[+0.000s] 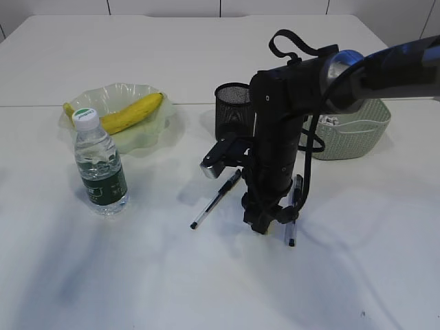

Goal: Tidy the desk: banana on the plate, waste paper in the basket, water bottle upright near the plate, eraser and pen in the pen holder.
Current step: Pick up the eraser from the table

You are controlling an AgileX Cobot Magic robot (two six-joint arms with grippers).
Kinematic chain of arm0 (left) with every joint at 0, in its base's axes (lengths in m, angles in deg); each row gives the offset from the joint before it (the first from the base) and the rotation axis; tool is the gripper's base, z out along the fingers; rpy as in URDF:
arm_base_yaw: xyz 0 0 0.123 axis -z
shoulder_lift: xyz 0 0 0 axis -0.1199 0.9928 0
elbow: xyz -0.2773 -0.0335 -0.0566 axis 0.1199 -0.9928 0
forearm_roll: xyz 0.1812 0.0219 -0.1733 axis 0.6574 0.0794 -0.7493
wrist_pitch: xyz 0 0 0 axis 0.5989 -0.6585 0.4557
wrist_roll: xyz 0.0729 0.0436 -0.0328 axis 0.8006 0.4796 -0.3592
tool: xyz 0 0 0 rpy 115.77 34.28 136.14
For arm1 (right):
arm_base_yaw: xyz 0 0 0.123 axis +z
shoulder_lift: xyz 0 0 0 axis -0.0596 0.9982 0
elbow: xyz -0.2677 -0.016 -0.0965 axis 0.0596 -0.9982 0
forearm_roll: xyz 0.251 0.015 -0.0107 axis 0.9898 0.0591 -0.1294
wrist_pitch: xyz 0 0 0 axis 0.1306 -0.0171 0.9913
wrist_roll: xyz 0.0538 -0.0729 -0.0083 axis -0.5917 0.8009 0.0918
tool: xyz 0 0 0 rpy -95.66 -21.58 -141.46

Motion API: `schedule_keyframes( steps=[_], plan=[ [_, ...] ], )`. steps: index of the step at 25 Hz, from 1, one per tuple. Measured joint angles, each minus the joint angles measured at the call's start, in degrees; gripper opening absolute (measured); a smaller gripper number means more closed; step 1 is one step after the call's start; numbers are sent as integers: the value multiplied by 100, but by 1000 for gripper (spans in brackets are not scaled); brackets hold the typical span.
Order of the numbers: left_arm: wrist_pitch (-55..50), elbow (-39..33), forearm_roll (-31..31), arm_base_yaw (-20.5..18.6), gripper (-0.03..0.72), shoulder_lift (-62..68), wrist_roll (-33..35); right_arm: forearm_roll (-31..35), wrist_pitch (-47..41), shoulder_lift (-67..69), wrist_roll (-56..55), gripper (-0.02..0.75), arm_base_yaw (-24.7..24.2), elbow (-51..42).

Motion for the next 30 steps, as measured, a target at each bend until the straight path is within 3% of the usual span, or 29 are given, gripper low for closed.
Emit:
schedule_keyframes(
  steps=[16,23,30],
  plan=[
    [-9,0,0,0,331,0,0,-12,-37,81,10,333,0,4],
    [-9,0,0,0,331,0,0,-33,-37,81,10,264,0,13],
    [-9,0,0,0,331,0,0,-48,-88,81,10,261,7,49]
  ],
)
